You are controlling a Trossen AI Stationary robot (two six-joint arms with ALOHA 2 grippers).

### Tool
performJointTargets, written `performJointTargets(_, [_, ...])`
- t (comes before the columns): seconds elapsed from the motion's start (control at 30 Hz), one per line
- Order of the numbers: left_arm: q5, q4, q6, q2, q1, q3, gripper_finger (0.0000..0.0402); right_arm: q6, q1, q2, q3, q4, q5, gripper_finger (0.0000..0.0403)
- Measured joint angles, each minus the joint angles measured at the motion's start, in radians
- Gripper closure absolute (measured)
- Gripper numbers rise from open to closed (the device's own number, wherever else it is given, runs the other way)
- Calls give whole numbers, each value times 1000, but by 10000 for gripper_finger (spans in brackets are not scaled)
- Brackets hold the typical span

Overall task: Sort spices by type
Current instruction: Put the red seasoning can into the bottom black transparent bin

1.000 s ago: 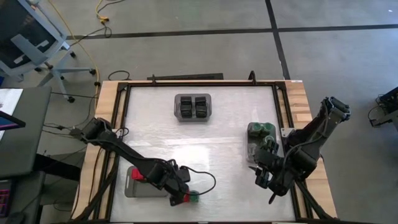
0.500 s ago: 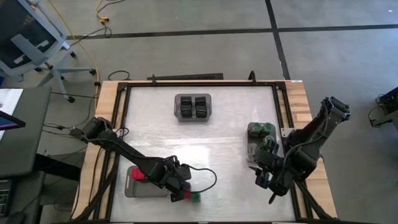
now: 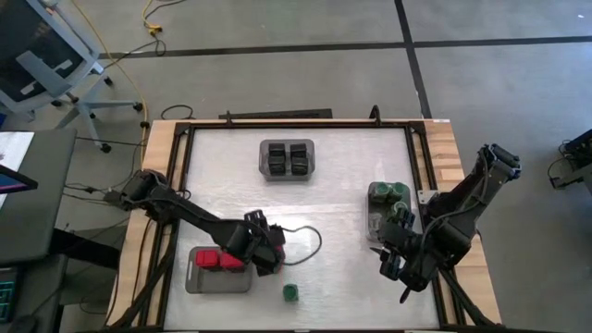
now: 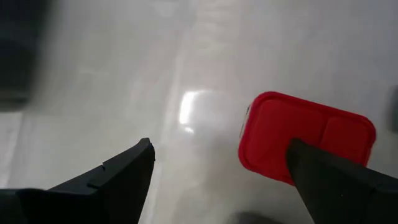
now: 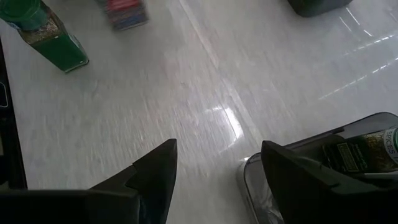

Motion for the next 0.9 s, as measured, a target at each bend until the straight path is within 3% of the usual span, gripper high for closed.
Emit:
performJointTargets(0.33, [-47,-67,-111,-112,89,-3,56,-2,0,0,0,0,0,143])
performJointTargets(0.63, [-9,-48,-726,-181,103,-1,56,-2,0,0,0,-9,0,143])
performJointTargets(0.9, [163,46,-964,-116,99,0,56,-10,0,0,0,-18,3,143])
